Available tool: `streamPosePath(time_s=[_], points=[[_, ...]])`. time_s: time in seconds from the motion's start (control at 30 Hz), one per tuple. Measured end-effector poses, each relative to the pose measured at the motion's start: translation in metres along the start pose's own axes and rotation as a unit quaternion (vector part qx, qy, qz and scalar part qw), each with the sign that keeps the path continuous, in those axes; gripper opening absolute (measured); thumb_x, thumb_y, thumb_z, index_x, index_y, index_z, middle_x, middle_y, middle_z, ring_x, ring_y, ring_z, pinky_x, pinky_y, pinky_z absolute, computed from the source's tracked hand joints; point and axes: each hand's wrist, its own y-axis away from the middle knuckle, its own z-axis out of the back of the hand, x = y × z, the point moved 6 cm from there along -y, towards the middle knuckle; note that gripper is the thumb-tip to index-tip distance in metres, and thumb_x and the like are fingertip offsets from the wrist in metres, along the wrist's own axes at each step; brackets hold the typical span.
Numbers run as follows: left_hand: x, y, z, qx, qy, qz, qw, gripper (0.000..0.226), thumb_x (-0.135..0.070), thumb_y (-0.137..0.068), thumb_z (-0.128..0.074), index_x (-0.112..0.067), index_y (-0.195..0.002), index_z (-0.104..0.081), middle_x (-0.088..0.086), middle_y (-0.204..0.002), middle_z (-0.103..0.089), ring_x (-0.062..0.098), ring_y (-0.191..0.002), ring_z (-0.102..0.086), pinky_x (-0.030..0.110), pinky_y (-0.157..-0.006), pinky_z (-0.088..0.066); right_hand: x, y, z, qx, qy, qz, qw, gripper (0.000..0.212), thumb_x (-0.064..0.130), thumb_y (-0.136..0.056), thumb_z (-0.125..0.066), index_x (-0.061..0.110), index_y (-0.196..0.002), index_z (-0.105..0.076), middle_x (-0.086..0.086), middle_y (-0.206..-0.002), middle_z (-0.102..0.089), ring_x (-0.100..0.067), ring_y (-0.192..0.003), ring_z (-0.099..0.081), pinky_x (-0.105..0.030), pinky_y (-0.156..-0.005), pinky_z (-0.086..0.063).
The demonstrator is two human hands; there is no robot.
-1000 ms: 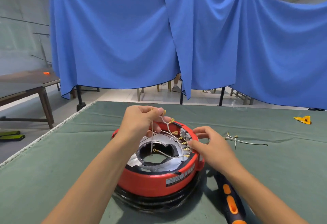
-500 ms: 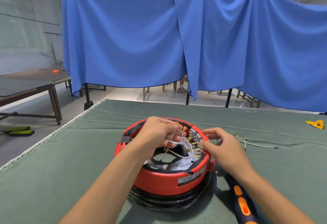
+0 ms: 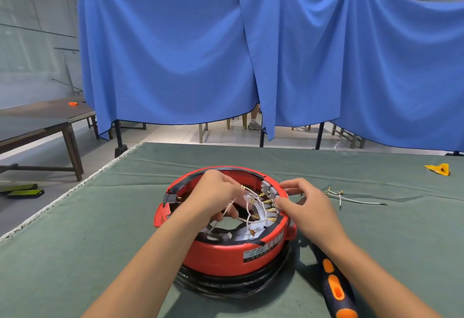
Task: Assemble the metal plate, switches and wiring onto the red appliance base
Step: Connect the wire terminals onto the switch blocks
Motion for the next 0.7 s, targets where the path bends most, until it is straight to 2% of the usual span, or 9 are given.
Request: streamPosePath(time_s=[0.13, 0.23, 0.3, 0.43, 0.53, 0.63, 0.7], points=[[0.005, -0.006, 0.002, -0.055, -0.097, 0.006, 0.994, 0.014, -0.009, -0.088, -0.057, -0.011, -0.08, -0.069, 0.004, -0.071, -0.071, 0.017, -0.049, -0.061, 0.019, -0.04, -0.038, 0.001, -0.001, 0.0, 0.001, -0.011, 0.009, 1.0, 0.019, 0.032, -0.076, -0.068, 0.037, -0.093, -0.061, 0.014, -0.097, -0.065, -0.014, -0.081, -0.065, -0.041, -0.078, -0.054], [0.001, -0.007, 0.004, -0.091, -0.219, -0.011, 0.971, 0.015, -0.015, -0.082, -0.06, -0.019, -0.076, -0.073, 0.001, -0.07, -0.068, 0.029, -0.065, -0.067, 0.03, -0.061, -0.053, 0.003, -0.003, 0.0, 0.0, -0.022, 0.016, 1.0, 0.018, 0.027, -0.076, -0.068, 0.036, -0.09, -0.061, 0.013, -0.096, -0.065, -0.013, -0.079, -0.062, -0.037, -0.077, -0.052], [0.0, -0.005, -0.003, -0.092, -0.29, -0.014, 0.952, 0.016, -0.017, -0.081, -0.06, -0.023, -0.081, -0.075, 0.002, -0.079, -0.07, 0.031, -0.079, -0.068, 0.035, -0.073, -0.054, 0.001, -0.004, 0.001, 0.003, -0.022, 0.016, 1.0, 0.018, 0.027, -0.076, -0.069, 0.036, -0.089, -0.06, 0.013, -0.097, -0.065, -0.011, -0.078, -0.06, -0.034, -0.075, -0.051], [-0.003, -0.006, -0.007, -0.1, -0.317, -0.039, 0.942, 0.015, -0.02, -0.084, -0.06, -0.026, -0.083, -0.074, -0.002, -0.091, -0.072, 0.026, -0.089, -0.065, 0.033, -0.074, -0.05, -0.003, -0.006, 0.0, 0.017, -0.017, 0.006, 1.0, 0.018, 0.03, -0.077, -0.069, 0.038, -0.09, -0.06, 0.016, -0.096, -0.064, -0.01, -0.08, -0.062, -0.034, -0.073, -0.052], [-0.006, -0.006, -0.013, -0.089, -0.298, -0.072, 0.948, 0.016, -0.023, -0.085, -0.059, -0.028, -0.077, -0.071, -0.004, -0.09, -0.071, 0.022, -0.09, -0.064, 0.037, -0.08, -0.053, -0.004, -0.009, 0.002, 0.013, -0.025, 0.009, 1.0, 0.017, 0.036, -0.078, -0.071, 0.036, -0.093, -0.063, 0.015, -0.095, -0.066, -0.007, -0.077, -0.061, -0.032, -0.072, -0.05], [-0.009, -0.002, -0.023, -0.067, -0.289, -0.1, 0.95, 0.019, -0.023, -0.084, -0.058, -0.028, -0.069, -0.068, -0.005, -0.082, -0.07, 0.021, -0.084, -0.065, 0.037, -0.076, -0.054, -0.012, -0.018, 0.022, -0.044, -0.026, 0.01, 0.999, 0.007, 0.037, -0.083, -0.068, 0.033, -0.087, -0.065, 0.014, -0.091, -0.067, -0.01, -0.073, -0.063, -0.032, -0.071, -0.051], [-0.01, 0.0, -0.025, -0.074, -0.295, -0.113, 0.946, 0.019, -0.023, -0.083, -0.056, -0.028, -0.071, -0.069, -0.007, -0.079, -0.07, 0.019, -0.081, -0.064, 0.032, -0.07, -0.052, -0.027, -0.026, 0.045, -0.111, 0.064, -0.006, 0.992, 0.001, 0.033, -0.085, -0.063, 0.032, -0.085, -0.064, 0.015, -0.093, -0.066, -0.014, -0.081, -0.062, -0.032, -0.073, -0.048]])
